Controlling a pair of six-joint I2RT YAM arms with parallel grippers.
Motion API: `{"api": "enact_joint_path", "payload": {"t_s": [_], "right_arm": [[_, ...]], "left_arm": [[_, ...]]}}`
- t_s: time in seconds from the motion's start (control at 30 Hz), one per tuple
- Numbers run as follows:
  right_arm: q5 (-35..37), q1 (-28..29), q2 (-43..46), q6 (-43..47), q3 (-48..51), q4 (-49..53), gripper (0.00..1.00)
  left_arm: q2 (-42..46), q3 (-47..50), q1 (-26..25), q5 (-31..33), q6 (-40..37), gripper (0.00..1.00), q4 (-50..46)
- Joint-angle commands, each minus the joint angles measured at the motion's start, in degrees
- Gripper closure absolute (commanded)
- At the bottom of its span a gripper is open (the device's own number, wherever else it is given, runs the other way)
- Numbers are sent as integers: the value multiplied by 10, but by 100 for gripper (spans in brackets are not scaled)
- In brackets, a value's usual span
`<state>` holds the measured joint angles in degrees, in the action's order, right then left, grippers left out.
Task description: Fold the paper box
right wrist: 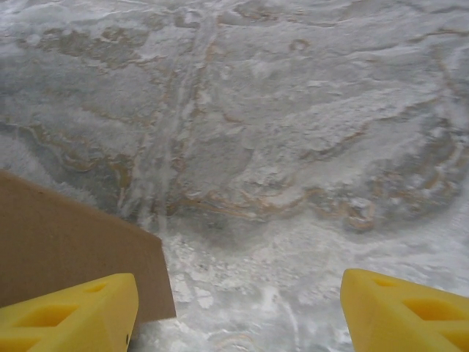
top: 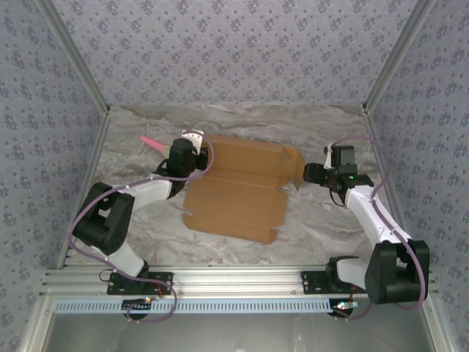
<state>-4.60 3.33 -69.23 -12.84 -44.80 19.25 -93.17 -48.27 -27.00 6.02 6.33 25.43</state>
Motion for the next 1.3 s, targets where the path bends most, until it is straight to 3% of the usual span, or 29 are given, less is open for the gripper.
{"api": "enact_joint_path", "payload": {"t_s": [0.0,0.57,1.27], "right_arm": [[-65,-3,-4,13,11,-67,25],[-195,-1,4,46,94,-220,31],[-248,20,-36,114,94,-299,45]], "left_arm": [[8,-12,2,-7,12,97,13],[10,-11,2,-11,11,97,11],[15,-9,2,-16,11,97,9]]}}
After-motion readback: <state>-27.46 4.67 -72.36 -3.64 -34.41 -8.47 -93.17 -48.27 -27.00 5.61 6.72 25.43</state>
